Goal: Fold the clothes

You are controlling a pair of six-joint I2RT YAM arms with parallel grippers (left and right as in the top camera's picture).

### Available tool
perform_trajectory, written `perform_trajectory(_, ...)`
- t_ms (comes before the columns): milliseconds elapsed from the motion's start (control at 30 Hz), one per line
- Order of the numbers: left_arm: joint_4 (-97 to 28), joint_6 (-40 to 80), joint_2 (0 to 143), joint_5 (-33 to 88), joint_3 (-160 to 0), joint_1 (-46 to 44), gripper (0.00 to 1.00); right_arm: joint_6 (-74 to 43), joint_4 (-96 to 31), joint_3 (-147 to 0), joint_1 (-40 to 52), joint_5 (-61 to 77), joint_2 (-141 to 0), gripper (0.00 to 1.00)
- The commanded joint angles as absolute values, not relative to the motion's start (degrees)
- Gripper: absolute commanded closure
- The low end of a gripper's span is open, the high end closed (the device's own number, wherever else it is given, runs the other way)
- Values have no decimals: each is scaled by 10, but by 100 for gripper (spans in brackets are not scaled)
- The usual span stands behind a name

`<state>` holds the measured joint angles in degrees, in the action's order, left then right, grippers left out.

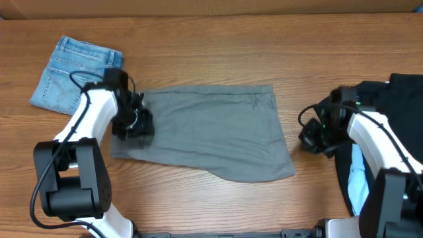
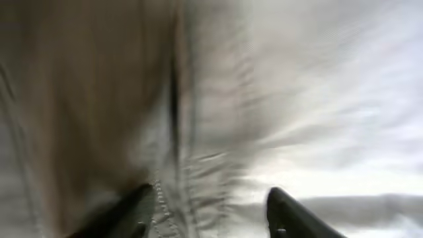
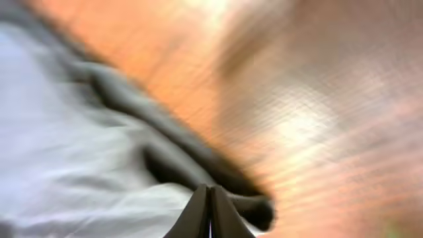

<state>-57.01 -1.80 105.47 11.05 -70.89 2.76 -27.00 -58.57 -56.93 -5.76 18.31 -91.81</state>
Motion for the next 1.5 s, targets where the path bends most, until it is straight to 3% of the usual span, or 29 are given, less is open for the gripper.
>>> perform_trajectory(0,-587,-43,1060,156,-768,22,39,-182,-577,-606,-34,259,-881,96)
perform_trajectory(267,-594,-10,1060,161,-791,48,34,-148,-521,-599,50,307,-886,96)
perform_trajectory(567,-615,-17,1060,183,-791,148,26,-256,-488,-531,65,178,-960,96)
perform_trajectory(800,-609,-46,1060,197,-791,183,13,-344,-483,-499,62,75,-1040,96)
perform_trajectory(1067,-610,-65,1060,202,-785,187,0,-391,-496,-505,3,20,-1045,96)
perform_trajectory(1267,-607,-65,1068,202,-778,187,0,-378,-529,-529,-68,25,-1045,96)
perform_trajectory(1467,-607,-65,1076,204,-778,187,0,-325,-575,-584,-76,37,-1035,96)
